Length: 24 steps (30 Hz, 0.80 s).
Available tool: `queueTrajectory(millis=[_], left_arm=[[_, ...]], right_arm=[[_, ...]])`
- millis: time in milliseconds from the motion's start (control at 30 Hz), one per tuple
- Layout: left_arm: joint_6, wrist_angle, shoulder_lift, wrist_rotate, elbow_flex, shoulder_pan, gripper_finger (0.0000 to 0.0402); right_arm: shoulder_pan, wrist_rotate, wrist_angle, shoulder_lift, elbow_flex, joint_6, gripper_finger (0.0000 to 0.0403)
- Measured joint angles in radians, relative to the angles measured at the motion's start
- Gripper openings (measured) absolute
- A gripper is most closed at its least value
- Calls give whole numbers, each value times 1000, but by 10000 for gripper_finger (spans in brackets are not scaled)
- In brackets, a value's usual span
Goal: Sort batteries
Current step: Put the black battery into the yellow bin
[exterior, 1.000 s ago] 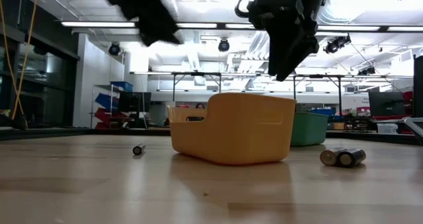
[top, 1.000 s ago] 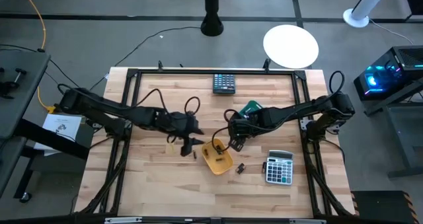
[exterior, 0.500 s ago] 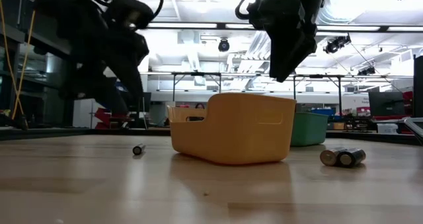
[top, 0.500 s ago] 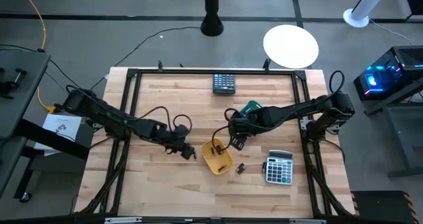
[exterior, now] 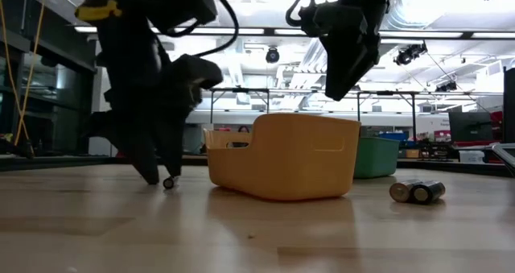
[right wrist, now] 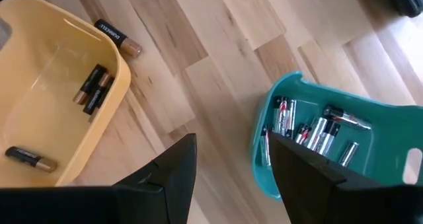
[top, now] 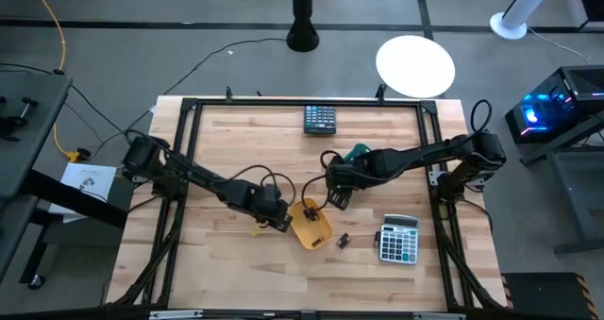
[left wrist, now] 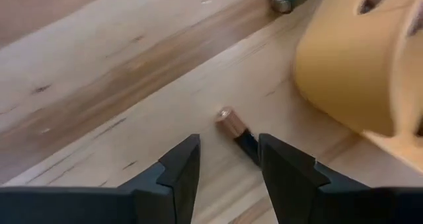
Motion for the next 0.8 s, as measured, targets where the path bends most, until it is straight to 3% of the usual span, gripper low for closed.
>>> queueTrajectory(millis=[433,533,700,800], left_arm=[[13,-66,37,7,29,1,141],[74,-121,38,-21,30,-13,115],[155,-143,38,-41,25,-22,21],[193,-150,26,-40,24,-22,19]], right_arm=[[-1,0,7,0,0,-10,183],[-1,1,7,0,0,-10,183],[-1,21,7,0,0,-9,183],[-1,21,7,0,0,-9,183]])
